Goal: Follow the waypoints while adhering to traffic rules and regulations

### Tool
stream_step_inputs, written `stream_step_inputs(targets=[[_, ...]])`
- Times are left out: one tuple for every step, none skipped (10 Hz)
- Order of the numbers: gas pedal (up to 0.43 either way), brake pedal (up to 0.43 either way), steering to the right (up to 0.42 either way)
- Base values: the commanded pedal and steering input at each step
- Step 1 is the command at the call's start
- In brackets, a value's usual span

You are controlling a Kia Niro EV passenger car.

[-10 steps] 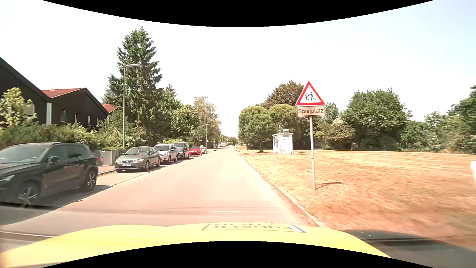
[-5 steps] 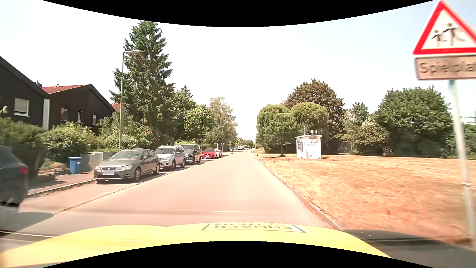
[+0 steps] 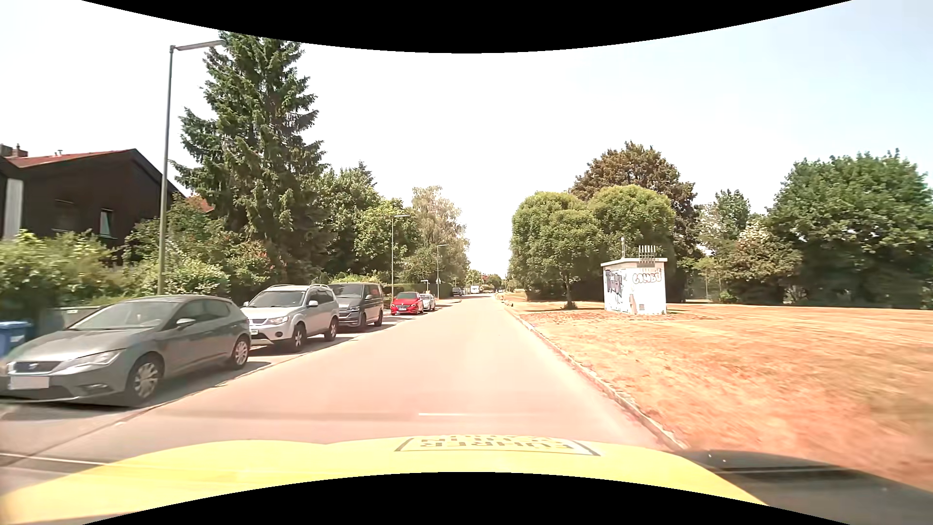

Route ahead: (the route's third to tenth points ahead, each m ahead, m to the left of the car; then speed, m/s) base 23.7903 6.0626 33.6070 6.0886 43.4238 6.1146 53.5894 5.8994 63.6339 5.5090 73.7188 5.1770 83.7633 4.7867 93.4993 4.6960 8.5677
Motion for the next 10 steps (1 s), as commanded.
stream_step_inputs(targets=[[0.157,0.000,-0.008],[0.157,0.000,0.000],[0.157,0.000,0.005],[0.150,0.000,0.009],[0.150,0.000,0.012],[0.138,0.000,0.012],[0.138,0.000,0.012],[0.138,0.000,0.012],[0.138,0.000,0.012],[0.130,0.000,0.011]])
